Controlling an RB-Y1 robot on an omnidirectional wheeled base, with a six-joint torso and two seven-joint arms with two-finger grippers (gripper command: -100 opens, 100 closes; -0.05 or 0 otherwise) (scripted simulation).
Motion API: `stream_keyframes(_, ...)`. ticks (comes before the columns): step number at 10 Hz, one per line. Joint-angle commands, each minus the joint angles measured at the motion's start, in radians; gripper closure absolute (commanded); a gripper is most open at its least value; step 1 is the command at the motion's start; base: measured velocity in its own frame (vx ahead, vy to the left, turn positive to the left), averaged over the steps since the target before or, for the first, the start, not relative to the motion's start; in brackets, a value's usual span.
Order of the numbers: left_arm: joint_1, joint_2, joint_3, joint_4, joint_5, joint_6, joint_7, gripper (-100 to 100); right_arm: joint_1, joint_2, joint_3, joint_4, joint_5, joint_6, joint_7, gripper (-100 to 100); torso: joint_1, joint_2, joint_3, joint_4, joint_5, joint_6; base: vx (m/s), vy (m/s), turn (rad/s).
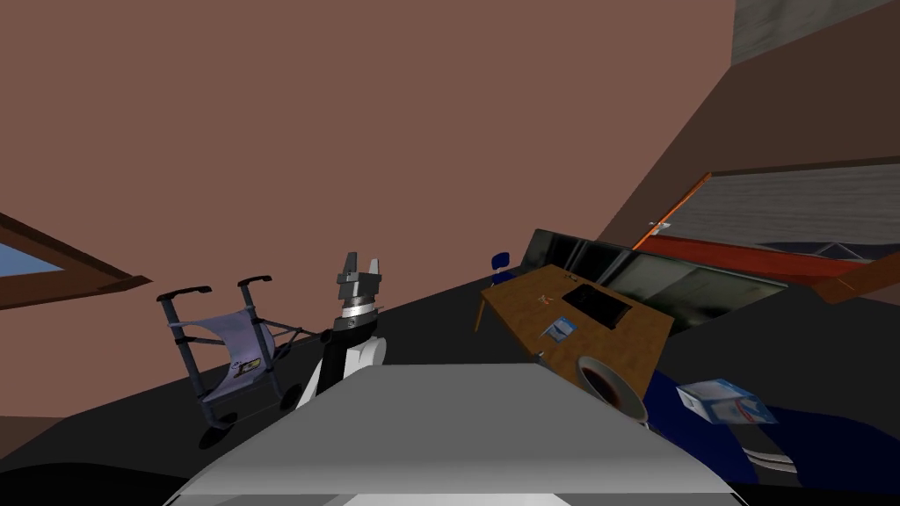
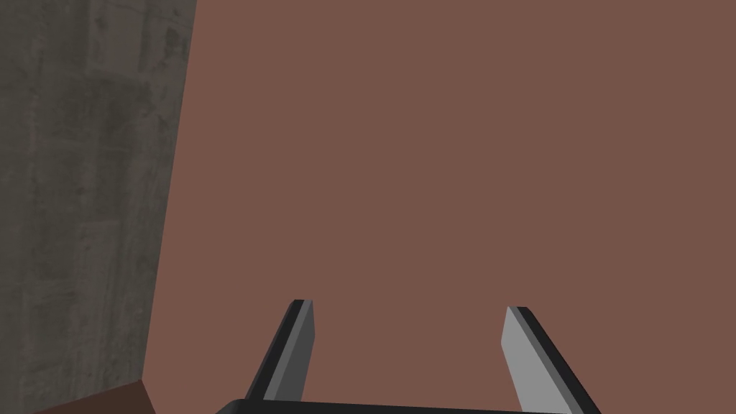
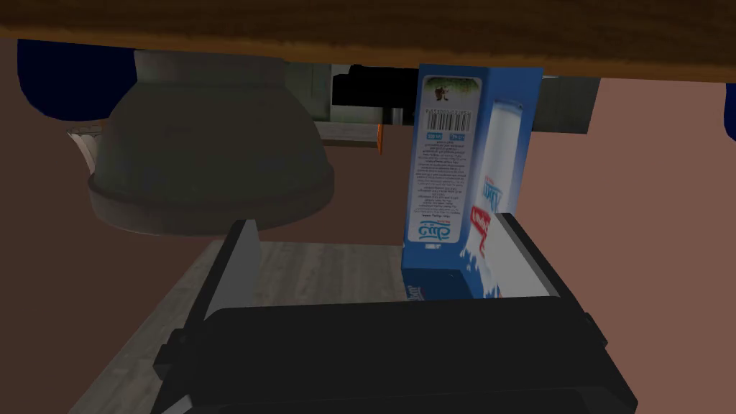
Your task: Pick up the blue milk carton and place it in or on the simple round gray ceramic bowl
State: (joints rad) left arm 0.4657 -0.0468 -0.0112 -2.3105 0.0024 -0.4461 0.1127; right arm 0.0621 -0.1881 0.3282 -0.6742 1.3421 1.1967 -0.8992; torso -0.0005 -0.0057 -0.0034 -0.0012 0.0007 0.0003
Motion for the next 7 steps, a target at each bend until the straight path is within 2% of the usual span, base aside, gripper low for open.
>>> stream_keyframes(1,0.000,0.000,0.000,0.000,0.000,0.000,0.000,0,-0.014,0.003,0.001,0.040,0.024,0.023,-0.015,-100,0.000,0.000,0.000,0.000,0.000,0.000,0.085,0.004,-0.009)
stream_keyframes(2,0.000,0.000,0.000,0.000,0.000,0.000,0.000,0,-0.022,0.005,0.001,0.073,0.063,0.058,-0.032,-100,0.000,0.000,0.000,0.000,0.000,0.000,0.097,0.004,-0.011)
stream_keyframes(3,0.000,0.000,0.000,0.000,0.000,0.000,0.000,0,-0.022,0.005,0.001,0.080,0.063,0.058,-0.032,-100,0.000,0.000,0.000,0.000,0.000,0.000,0.079,0.000,-0.007)
stream_keyframes(5,0.000,0.000,0.000,0.000,0.000,0.000,0.000,0,-0.035,0.006,0.001,0.143,0.129,0.115,-0.059,-100,0.000,0.001,0.000,0.000,0.000,0.000,0.102,0.013,-0.014)
stream_keyframes(6,0.000,0.000,0.000,0.000,0.000,0.000,0.000,0,-0.035,0.006,0.001,0.147,0.129,0.115,-0.059,-100,0.001,-0.001,-0.001,0.000,0.000,0.000,0.103,0.011,-0.007)
stream_keyframes(7,0.000,0.000,0.000,0.000,0.000,0.000,0.000,0,-0.040,0.005,-0.001,0.173,0.157,0.137,-0.069,-100,0.000,-0.001,0.000,0.000,0.000,0.000,0.088,-0.020,-0.010)
